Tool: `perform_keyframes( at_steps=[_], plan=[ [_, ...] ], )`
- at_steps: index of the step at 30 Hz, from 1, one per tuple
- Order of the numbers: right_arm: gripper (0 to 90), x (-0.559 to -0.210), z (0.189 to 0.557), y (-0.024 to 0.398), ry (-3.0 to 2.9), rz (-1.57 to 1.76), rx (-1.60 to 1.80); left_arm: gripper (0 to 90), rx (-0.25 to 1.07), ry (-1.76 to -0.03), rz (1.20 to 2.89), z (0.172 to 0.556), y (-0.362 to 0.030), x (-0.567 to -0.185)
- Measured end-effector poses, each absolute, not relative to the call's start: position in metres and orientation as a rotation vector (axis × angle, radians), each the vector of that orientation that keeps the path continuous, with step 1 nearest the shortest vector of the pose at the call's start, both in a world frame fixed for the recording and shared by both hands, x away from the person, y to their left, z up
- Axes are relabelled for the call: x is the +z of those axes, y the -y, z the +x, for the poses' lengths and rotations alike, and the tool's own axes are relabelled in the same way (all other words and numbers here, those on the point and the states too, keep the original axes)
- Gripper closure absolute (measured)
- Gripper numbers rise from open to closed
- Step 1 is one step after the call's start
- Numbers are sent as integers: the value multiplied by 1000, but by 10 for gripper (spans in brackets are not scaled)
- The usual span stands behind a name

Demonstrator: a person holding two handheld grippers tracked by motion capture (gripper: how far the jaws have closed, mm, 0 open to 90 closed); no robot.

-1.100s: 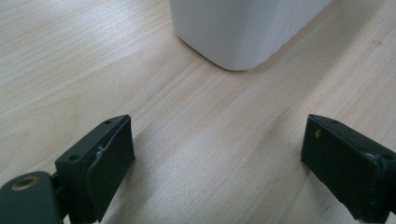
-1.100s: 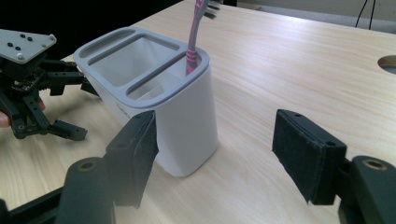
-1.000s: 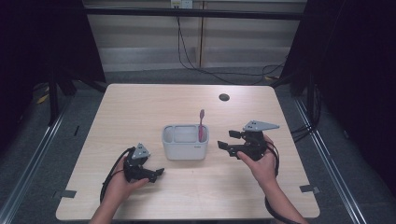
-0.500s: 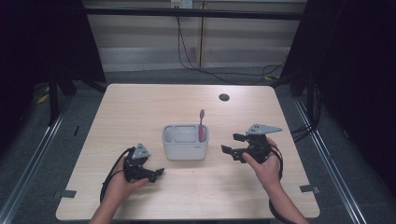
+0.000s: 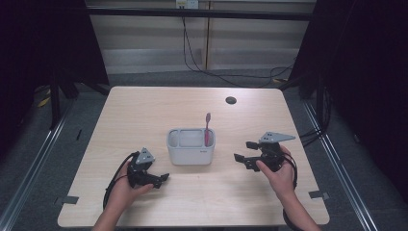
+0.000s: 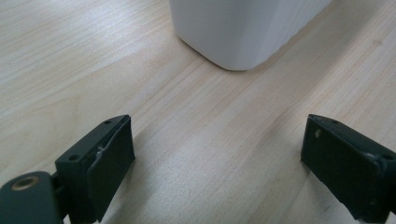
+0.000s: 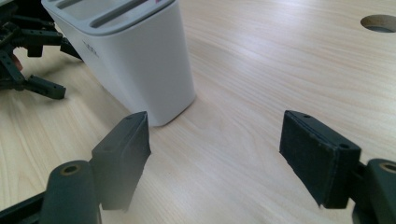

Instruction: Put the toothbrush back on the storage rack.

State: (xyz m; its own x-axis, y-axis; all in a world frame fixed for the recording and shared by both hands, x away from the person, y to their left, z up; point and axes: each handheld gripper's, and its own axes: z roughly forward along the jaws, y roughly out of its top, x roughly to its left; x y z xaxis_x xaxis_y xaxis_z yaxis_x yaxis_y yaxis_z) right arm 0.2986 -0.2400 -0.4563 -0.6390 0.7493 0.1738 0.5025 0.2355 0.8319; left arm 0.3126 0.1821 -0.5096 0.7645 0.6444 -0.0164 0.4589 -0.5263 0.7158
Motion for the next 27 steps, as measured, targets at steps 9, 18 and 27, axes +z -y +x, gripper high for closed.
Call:
perform_keyframes(
  at_steps=[9,18,27],
  plan=[
    [240,-465,296,250,-2259,1175,1326,90,323,-821,2220,312,-182,-510],
    [241,-479,295,256,-2300,1153,1261,90,321,-824,2218,312,-182,-510],
    [243,-487,294,257,-2333,1145,1225,90,320,-824,2217,312,-182,-510]
  ],
)
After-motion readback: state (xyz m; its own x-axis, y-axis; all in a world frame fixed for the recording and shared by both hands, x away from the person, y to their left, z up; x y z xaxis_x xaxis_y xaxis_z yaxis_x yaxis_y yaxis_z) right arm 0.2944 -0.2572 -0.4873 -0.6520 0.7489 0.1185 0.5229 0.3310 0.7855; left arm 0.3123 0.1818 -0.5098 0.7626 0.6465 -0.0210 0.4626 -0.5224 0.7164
